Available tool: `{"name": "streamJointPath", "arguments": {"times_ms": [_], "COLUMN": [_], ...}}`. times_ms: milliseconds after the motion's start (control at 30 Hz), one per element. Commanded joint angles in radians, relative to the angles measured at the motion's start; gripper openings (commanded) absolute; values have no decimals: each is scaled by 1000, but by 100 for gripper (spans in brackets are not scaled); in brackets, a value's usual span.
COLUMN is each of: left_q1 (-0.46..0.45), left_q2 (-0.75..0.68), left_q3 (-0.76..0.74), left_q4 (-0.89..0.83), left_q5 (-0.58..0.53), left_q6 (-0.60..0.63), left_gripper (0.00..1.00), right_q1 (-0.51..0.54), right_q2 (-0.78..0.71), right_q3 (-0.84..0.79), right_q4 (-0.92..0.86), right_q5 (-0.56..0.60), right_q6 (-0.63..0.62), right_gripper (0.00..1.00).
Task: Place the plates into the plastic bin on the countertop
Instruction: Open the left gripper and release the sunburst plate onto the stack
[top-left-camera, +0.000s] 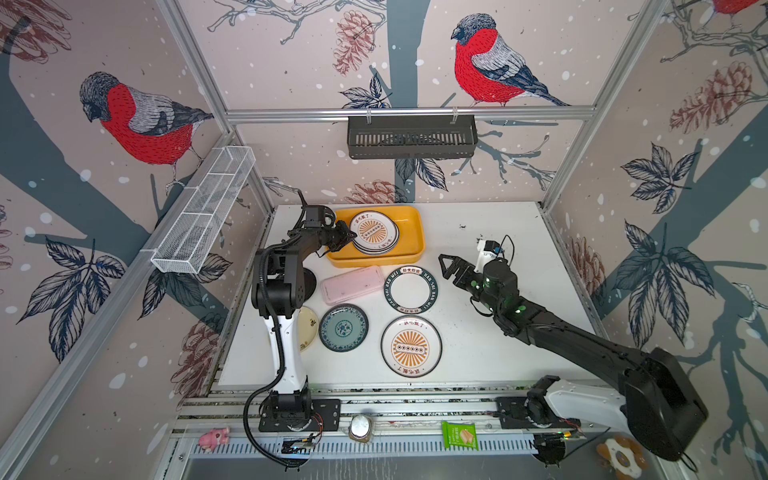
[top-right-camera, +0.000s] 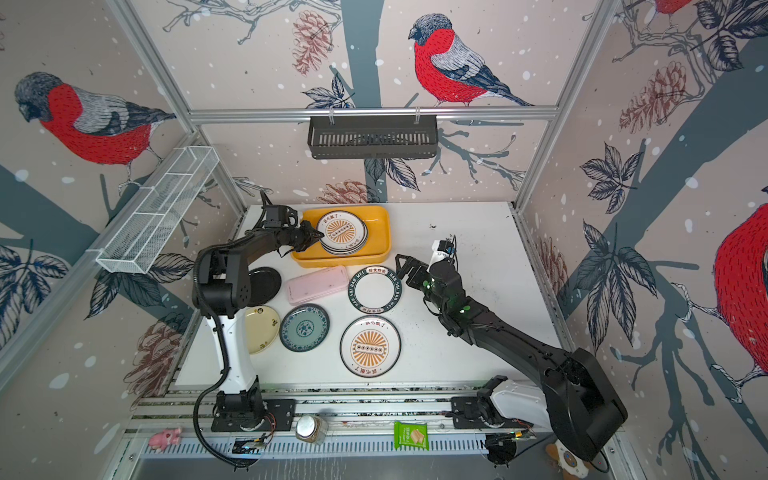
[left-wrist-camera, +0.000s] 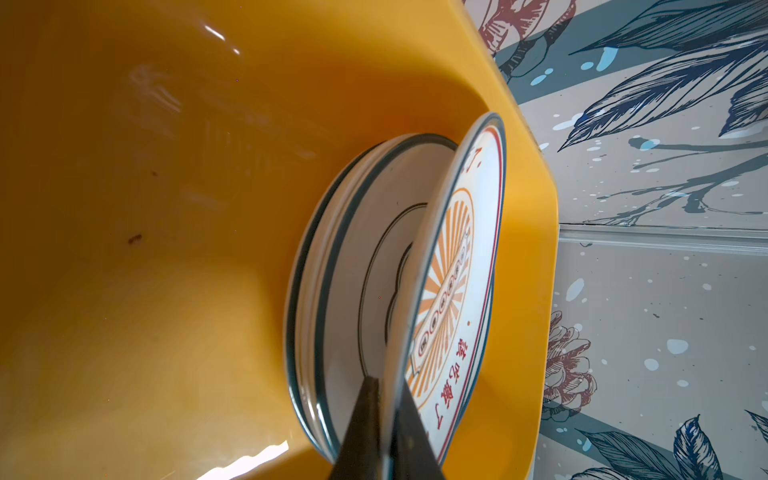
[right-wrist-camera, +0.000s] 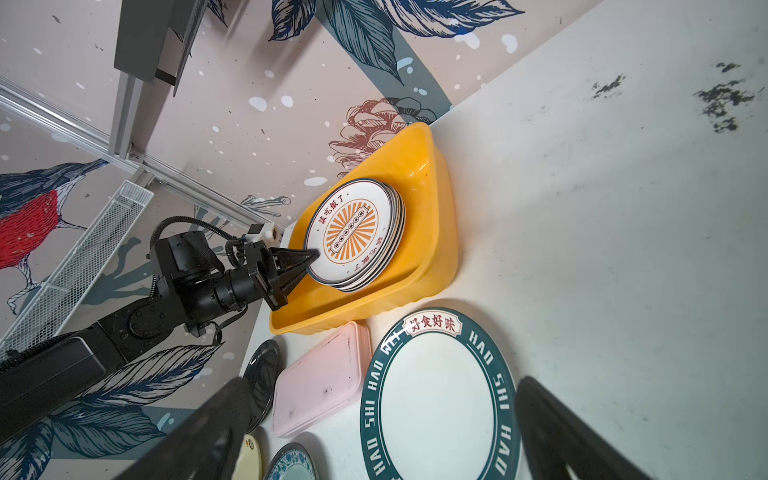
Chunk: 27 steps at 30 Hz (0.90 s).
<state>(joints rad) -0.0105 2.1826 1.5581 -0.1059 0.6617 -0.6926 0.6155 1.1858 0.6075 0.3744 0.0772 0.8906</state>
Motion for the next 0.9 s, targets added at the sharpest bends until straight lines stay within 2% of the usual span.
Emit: {"name": "streamJointPath", "arguments": {"times_ms": [0,67,333,400,500,633,867], "left_q1": [-2,-4,-11,-11,-12,-13,-13], "left_q2": [18,25,17,10,-4,-35,-109], "left_q3": [8,16,44,44,45,43,2], "left_q4": [53,48,-15,-26,-42,-77,-162], "left_q5": [41,30,-9,-10,-10,-49,-73], "left_q6": [-47,-51,-9,2,22,62,166], "left_gripper": [10,11,30,39,59,74,80], "right_q1": [2,3,1,1,1,1,1], "right_q2": [-11,-14,10,18,29,35,59], "right_q3": [-3,-8,-14,-12,-8,-6,1], "right_q4": [29,31,31,36,38,40,43], "right_q5": [22,30,46,40,33,30,25], "right_q6": [4,4,16,15,13,12,12], "right_gripper": [100,100,100,100,100,100,100]}}
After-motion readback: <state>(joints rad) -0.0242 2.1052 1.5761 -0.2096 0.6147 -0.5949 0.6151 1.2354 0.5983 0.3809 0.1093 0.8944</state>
